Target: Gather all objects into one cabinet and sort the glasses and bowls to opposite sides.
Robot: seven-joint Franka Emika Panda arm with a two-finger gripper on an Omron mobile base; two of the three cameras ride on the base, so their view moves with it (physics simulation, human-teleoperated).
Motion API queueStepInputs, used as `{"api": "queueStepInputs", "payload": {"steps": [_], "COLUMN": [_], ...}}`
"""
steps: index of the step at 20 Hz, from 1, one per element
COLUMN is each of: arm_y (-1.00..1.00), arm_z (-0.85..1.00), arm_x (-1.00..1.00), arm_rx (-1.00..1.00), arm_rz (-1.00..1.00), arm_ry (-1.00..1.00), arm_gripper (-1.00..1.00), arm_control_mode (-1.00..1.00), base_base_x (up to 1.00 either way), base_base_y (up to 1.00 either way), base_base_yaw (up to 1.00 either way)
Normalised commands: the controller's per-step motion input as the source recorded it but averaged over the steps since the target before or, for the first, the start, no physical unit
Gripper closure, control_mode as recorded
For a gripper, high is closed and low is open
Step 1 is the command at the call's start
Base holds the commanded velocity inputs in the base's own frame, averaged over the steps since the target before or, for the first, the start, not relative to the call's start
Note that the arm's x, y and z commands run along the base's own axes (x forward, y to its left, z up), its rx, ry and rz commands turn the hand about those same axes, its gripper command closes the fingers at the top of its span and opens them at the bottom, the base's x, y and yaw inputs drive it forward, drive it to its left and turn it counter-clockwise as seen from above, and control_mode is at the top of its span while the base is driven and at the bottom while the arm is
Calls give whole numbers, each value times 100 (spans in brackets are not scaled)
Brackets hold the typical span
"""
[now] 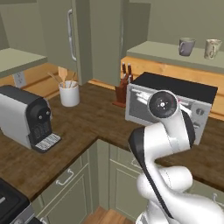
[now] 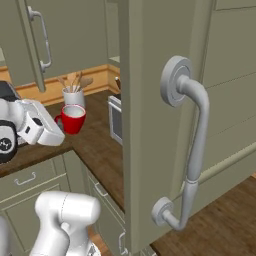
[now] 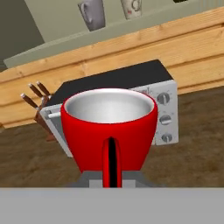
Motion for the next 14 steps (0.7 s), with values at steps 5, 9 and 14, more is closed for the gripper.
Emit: {"api": "queueStepInputs", "payload": {"steps": [5,9,14], "arm_y": [-42,-4,-21], "arm_z": [100,46,44], "arm_x": [0,-5,-8], "arm_rx": [0,-1,-4], "arm_rz": [0,0,2], "arm_ry": [0,-1,-11], "arm_gripper": [100,100,100], "arm_control_mode": [-100,-100,-100], "base_base_x": [0,0,0], "base_base_y": [0,0,0], "base_base_yaw": [0,0,0]}}
